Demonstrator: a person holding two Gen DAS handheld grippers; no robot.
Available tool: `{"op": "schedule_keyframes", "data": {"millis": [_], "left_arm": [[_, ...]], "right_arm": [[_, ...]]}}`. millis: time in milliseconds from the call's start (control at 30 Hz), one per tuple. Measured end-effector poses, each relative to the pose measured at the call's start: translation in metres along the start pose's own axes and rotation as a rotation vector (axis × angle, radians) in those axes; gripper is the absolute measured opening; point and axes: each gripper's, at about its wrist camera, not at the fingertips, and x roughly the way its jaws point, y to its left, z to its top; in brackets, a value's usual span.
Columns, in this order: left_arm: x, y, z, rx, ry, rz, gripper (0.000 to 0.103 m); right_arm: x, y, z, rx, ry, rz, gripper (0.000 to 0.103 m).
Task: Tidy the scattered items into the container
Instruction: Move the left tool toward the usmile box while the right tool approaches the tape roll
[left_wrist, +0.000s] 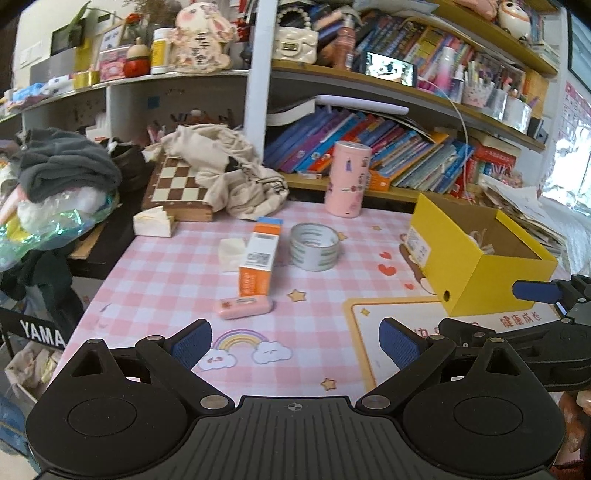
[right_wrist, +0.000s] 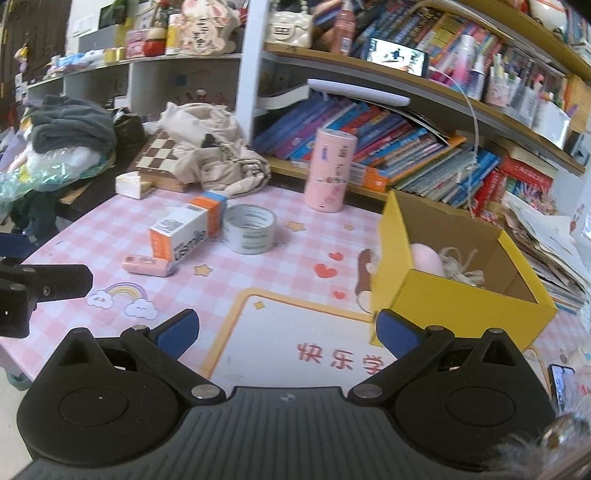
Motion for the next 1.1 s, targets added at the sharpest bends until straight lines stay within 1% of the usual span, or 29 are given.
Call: {"op": "schedule_keyframes", "data": {"millis": [167, 367, 733, 867, 1100], "left_arm": [[0.0, 0.013, -0.003, -0.02, 0.011, 0.001, 0.099], [0.001, 0.019, -0.003, -0.019, 0.013, 0.0, 0.099], [0.014, 0.022, -0.001, -0.032, 0.019, -0.002, 0.099], [0.022, 0.022, 0.002, -0.038, 0.021, 0.004, 0.098], [0.039, 0.027, 0.009, -0.058, 0.036, 0.034, 0.098]], "right_arm": [[0.004, 0.012, 0.003, -0.013, 0.01, 0.024, 0.103], [0.007, 0.02, 0.006, -0.024, 0.02, 0.042, 0.103], [0.018, 0.02, 0.01, -0.039, 0.041, 0.052, 0.103], [0.027, 0.017, 0.014, -0.041, 0.046, 0.056, 0.103], [0.053, 0.014, 0.025, -0.053, 0.061, 0.088, 0.103]]}}
